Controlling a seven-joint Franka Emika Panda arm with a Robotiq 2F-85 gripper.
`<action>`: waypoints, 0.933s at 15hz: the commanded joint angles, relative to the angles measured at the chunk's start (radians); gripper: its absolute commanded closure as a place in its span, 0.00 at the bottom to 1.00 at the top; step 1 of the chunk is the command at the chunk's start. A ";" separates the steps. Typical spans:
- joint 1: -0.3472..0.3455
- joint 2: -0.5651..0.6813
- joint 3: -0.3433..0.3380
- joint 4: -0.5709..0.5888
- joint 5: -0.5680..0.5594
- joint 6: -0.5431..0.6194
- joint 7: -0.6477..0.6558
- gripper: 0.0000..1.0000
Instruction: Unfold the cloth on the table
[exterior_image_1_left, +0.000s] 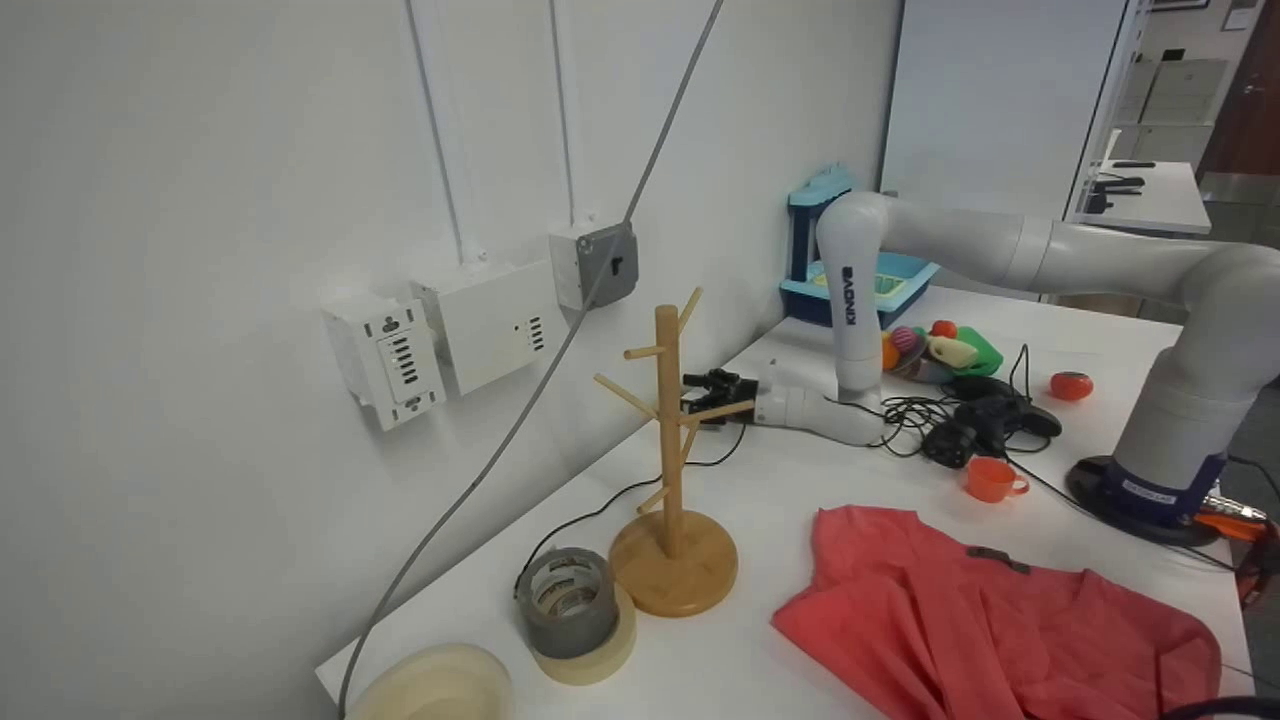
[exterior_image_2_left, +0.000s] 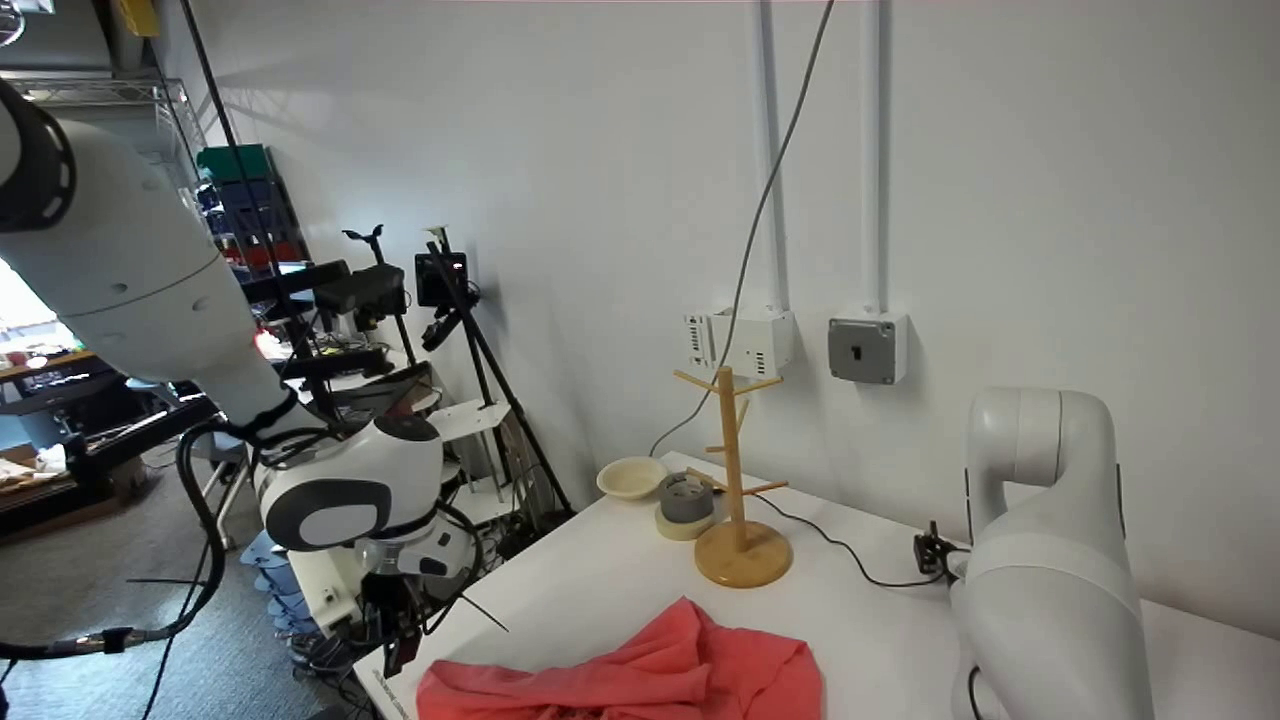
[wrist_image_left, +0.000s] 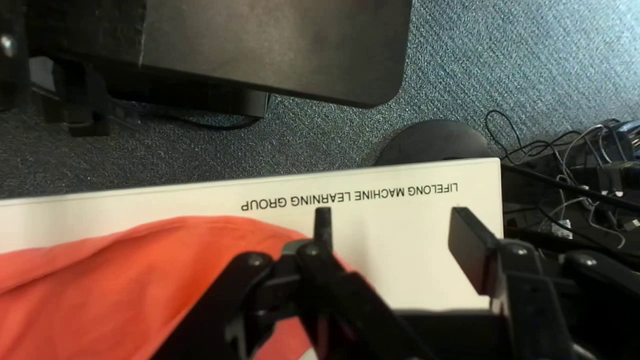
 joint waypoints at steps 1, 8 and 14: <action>0.011 -0.021 -0.031 0.016 -0.055 -0.056 0.026 0.07; -0.008 -0.043 -0.185 0.081 -0.342 -0.150 0.182 0.00; -0.045 -0.011 -0.309 0.221 -0.466 -0.169 0.321 0.00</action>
